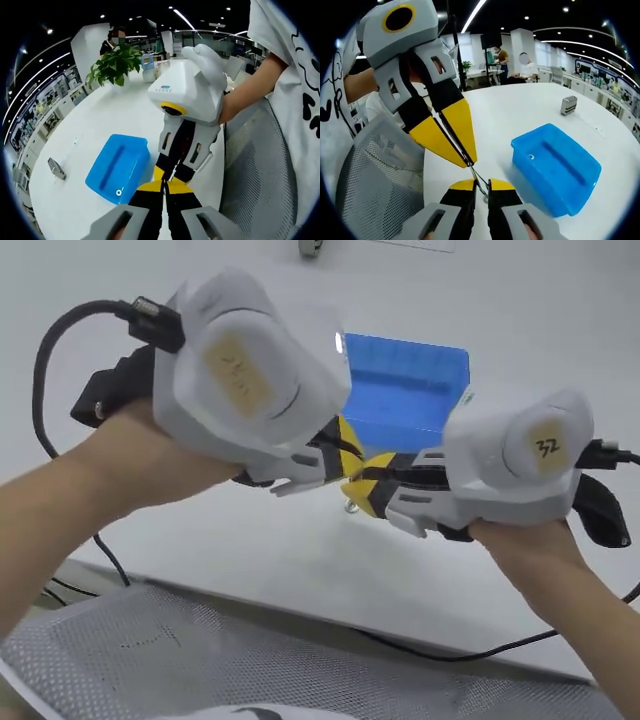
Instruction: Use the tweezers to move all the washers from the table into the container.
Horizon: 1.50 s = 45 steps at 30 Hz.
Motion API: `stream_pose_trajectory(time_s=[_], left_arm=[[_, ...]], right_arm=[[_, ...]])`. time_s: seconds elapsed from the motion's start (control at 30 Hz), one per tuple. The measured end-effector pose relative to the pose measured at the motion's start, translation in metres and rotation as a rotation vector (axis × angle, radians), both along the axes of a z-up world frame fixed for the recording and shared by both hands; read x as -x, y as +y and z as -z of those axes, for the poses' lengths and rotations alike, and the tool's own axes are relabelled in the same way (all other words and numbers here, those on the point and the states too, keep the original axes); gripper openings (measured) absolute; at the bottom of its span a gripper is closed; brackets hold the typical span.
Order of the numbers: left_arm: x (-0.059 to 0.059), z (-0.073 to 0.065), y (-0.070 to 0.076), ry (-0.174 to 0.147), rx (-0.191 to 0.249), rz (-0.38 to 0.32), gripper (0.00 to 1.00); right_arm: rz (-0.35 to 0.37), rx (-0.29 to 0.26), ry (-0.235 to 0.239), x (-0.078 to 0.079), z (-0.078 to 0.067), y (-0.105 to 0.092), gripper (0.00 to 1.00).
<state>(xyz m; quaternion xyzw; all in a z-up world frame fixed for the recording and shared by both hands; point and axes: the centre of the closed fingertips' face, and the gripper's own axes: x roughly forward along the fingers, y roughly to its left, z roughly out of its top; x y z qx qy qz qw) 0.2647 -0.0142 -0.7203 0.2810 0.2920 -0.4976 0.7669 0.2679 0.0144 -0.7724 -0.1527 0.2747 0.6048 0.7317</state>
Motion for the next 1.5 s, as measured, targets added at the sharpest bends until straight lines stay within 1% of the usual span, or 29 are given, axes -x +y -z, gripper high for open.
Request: stream_pose_trajectory(time_s=[0.1, 0.23, 0.47, 0.73, 0.87, 1.03, 1.2, 1.3, 1.4, 1.5], left_arm=[[0.0, -0.003, -0.001, -0.011, -0.002, 0.005, 0.0], [-0.001, -0.008, 0.0, -0.017, 0.008, 0.001, 0.0], [-0.004, -0.022, 0.0, -0.05, 0.005, 0.012, 0.0], [-0.005, -0.032, -0.001, -0.077, -0.003, 0.022, 0.0], [-0.007, -0.039, 0.0, -0.099, -0.011, 0.028, 0.0], [-0.015, -0.048, 0.001, -0.126, -0.012, 0.026, 0.0], [-0.03, -0.055, 0.001, -0.165, -0.021, 0.033, 0.0], [-0.039, -0.057, 0.001, -0.18, -0.024, 0.034, 0.0], [-0.044, -0.059, 0.002, -0.189, -0.025, 0.035, 0.0], [-0.051, -0.058, 0.003, -0.191, -0.019, 0.031, 0.0]], right_arm=[[-0.002, 0.0, -0.005, -0.001, -0.003, -0.001, 0.04], [-0.01, -0.002, -0.02, 0.0, -0.01, 0.0, 0.04], [-0.006, -0.012, -0.05, -0.004, -0.022, 0.001, 0.04], [0.004, -0.027, -0.077, -0.006, -0.034, 0.003, 0.04], [-0.002, -0.03, -0.101, -0.009, -0.041, 0.005, 0.04], [-0.005, -0.034, -0.136, -0.019, -0.049, 0.006, 0.04], [-0.006, -0.037, -0.174, -0.034, -0.058, 0.007, 0.04], [0.0, -0.039, -0.186, -0.044, -0.061, 0.007, 0.04], [0.007, -0.039, -0.2, -0.052, -0.064, 0.008, 0.04], [0.009, -0.034, -0.209, -0.058, -0.062, 0.008, 0.04]])
